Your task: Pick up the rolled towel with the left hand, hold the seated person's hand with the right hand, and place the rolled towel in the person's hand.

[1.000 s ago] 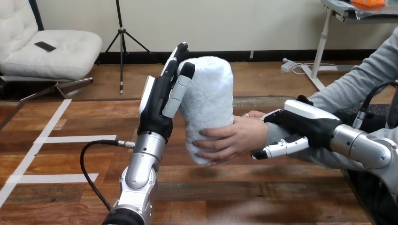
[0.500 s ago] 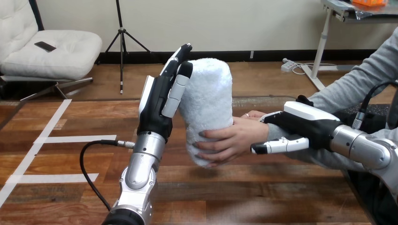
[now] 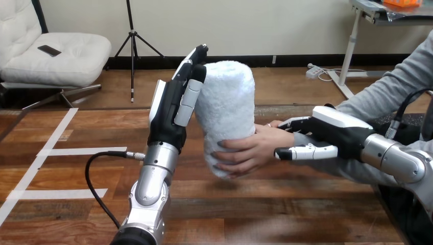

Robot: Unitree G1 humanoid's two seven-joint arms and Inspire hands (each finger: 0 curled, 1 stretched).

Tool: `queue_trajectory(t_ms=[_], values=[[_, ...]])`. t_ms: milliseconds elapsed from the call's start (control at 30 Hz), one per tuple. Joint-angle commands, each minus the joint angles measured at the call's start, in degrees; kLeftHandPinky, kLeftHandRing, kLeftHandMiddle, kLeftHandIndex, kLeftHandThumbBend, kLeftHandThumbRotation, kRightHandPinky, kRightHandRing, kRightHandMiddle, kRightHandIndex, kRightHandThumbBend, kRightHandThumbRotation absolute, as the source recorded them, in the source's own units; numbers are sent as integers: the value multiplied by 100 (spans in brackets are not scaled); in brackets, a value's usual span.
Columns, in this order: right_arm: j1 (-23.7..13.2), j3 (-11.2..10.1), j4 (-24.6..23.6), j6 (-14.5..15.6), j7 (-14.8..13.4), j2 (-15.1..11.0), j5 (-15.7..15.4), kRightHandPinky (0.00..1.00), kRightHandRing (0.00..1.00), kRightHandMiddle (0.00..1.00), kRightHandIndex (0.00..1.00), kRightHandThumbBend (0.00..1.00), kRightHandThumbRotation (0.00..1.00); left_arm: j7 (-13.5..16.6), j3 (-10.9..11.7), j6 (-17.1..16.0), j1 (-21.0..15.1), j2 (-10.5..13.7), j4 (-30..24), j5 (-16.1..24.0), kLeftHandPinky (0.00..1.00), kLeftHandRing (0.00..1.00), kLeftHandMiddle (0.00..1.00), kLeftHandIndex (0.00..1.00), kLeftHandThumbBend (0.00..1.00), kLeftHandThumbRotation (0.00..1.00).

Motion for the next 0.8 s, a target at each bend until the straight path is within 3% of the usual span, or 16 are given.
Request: queue_trajectory(t_ms=[0, 433, 767], values=[[-95, -266, -227, 71, -174, 2, 243, 69, 80, 83, 84, 100, 94, -13, -8, -152, -59, 130, -349, -29, 94, 93, 93, 89, 96, 100], [149, -719, -443, 20, -91, 146, 1042, 75, 84, 87, 88, 100, 99, -186, 39, -159, 294, 110, -886, -210, 96, 94, 93, 89, 93, 97], [368, -985, -853, 19, -203, 216, 1413, 75, 84, 87, 90, 100, 100, -258, 34, -234, 710, 104, -1455, -339, 96, 92, 91, 87, 92, 95]])
